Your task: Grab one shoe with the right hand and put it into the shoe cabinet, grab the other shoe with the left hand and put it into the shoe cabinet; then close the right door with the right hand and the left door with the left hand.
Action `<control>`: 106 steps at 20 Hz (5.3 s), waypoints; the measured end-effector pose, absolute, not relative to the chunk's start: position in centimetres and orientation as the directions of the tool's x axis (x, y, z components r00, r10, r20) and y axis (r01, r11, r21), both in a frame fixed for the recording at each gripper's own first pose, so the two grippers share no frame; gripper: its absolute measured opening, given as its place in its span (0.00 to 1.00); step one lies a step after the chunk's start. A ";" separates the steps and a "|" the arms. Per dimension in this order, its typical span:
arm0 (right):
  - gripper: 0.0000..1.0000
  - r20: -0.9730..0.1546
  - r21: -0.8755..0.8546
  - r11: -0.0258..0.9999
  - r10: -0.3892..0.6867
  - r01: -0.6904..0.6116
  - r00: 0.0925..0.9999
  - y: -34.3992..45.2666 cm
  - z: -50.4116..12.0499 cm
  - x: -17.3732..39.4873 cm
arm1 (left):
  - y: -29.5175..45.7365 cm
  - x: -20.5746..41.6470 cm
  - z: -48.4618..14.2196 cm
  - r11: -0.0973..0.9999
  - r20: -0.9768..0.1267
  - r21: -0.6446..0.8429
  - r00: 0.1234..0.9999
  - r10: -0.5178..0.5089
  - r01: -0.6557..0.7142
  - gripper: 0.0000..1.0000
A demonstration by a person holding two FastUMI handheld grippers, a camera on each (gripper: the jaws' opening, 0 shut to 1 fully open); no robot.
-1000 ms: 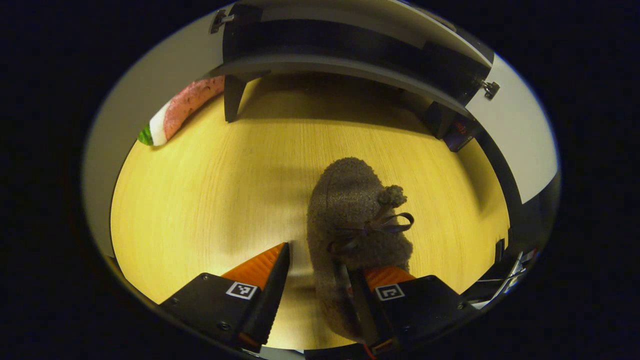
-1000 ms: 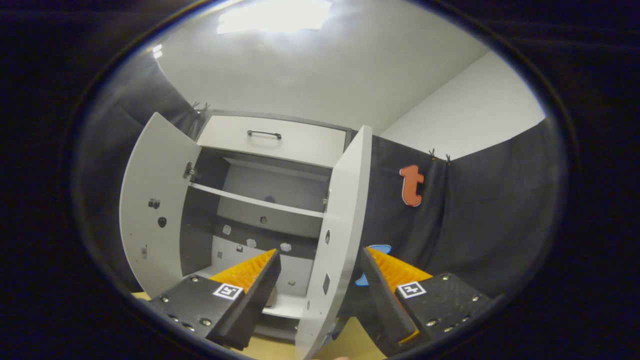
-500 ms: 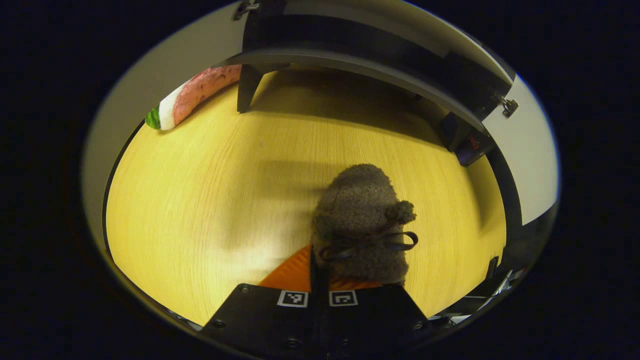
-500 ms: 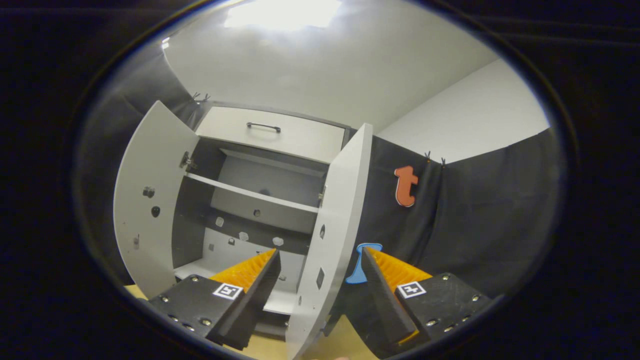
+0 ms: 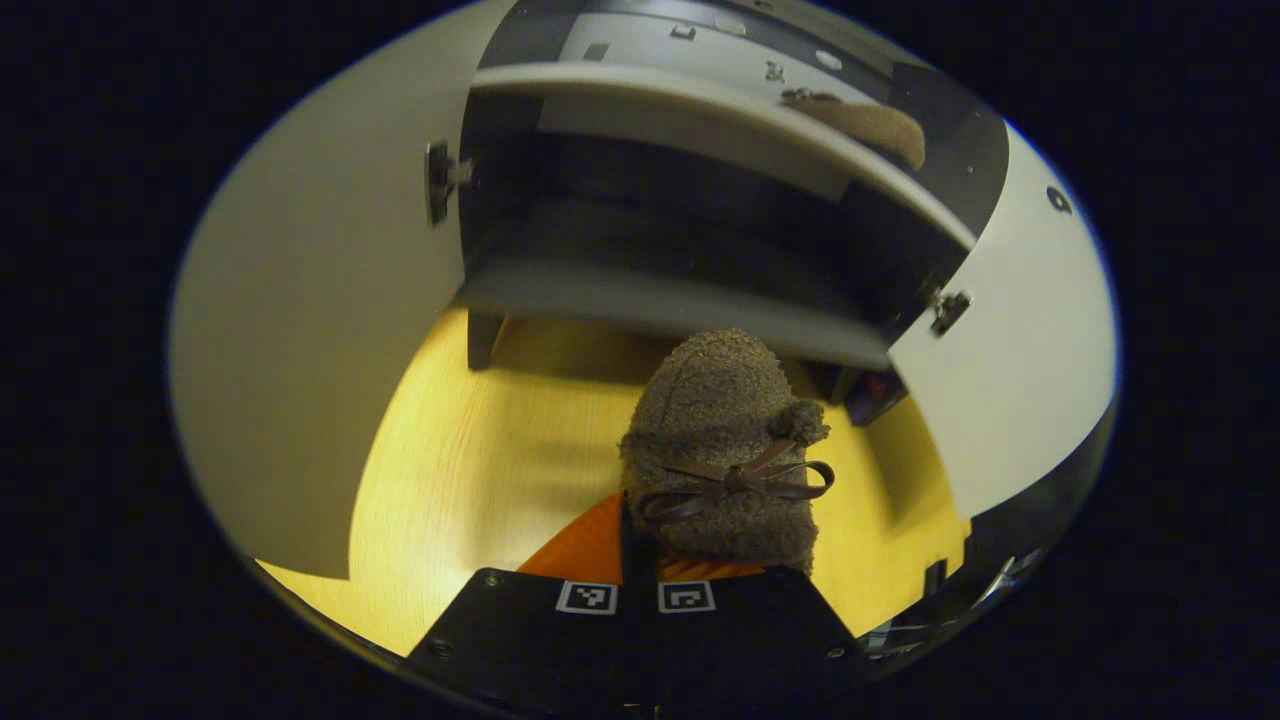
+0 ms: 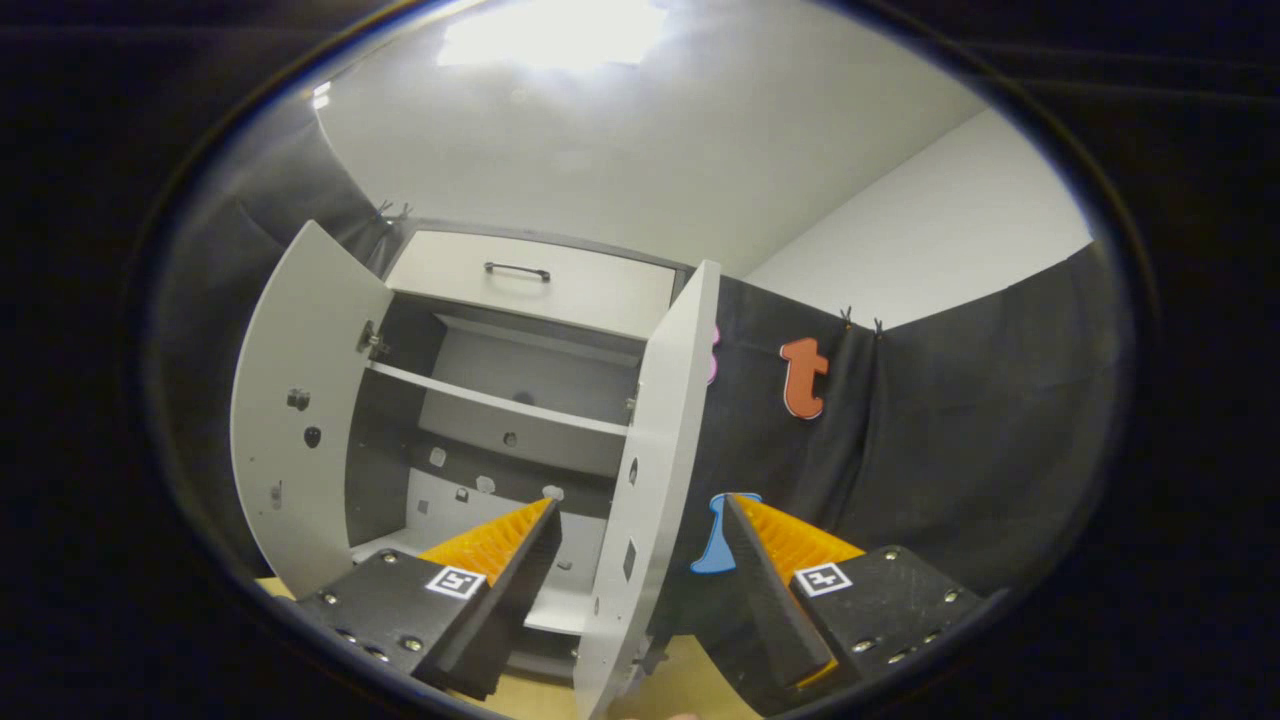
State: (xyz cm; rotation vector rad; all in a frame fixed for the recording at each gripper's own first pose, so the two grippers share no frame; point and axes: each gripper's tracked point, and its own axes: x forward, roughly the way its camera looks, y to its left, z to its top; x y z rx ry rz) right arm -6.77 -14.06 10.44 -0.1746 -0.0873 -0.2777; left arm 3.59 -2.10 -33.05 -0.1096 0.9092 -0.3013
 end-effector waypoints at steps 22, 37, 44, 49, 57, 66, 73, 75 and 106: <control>0.96 0.131 -0.137 0.874 -0.451 0.466 0.883 -22.0 10.2 -10.8 | -7.2 33.2 -6.3 0.951 -0.404 -0.207 0.866 -0.295 0.228 0.01; 0.97 0.080 -0.158 0.838 -0.516 0.522 0.853 -24.6 8.0 -10.3 | -7.8 38.9 -11.8 0.975 -0.510 0.045 0.844 -0.166 0.219 0.00; 0.97 0.064 -0.138 0.835 -0.529 0.533 0.846 -25.3 7.3 -11.1 | -8.4 39.3 -13.6 0.969 -0.548 0.089 0.824 -0.144 0.229 0.02; 0.96 0.059 -0.128 0.822 -0.553 0.555 0.831 -26.0 7.1 -12.9 | -7.9 39.4 -14.0 0.967 -0.558 0.133 0.822 -0.110 0.219 0.18; 0.96 0.026 -0.101 0.842 -0.531 0.531 0.847 -26.0 5.6 -13.1 | -5.6 35.7 -11.6 0.976 -0.568 0.056 0.811 -0.141 0.209 0.65; 0.98 -0.048 -0.035 0.904 -0.428 0.427 0.902 -25.0 2.4 -9.9 | -6.5 25.7 -3.7 0.944 -0.460 0.006 0.839 -0.291 0.331 0.67; 0.98 -0.063 -0.043 0.916 -0.401 0.399 0.914 -25.0 1.2 -7.7 | -6.2 16.8 7.2 0.915 -0.246 0.029 0.890 -0.384 0.402 0.66; 0.98 -0.059 -0.034 0.917 -0.399 0.398 0.915 -25.0 1.0 -7.2 | -5.6 14.4 10.1 0.914 -0.189 0.042 0.902 -0.388 0.402 0.64; 0.93 -0.091 0.012 0.997 -0.079 0.080 0.993 -13.3 -0.3 -0.1 | 19.4 3.0 18.4 0.988 -0.018 0.008 0.987 0.157 -0.157 0.66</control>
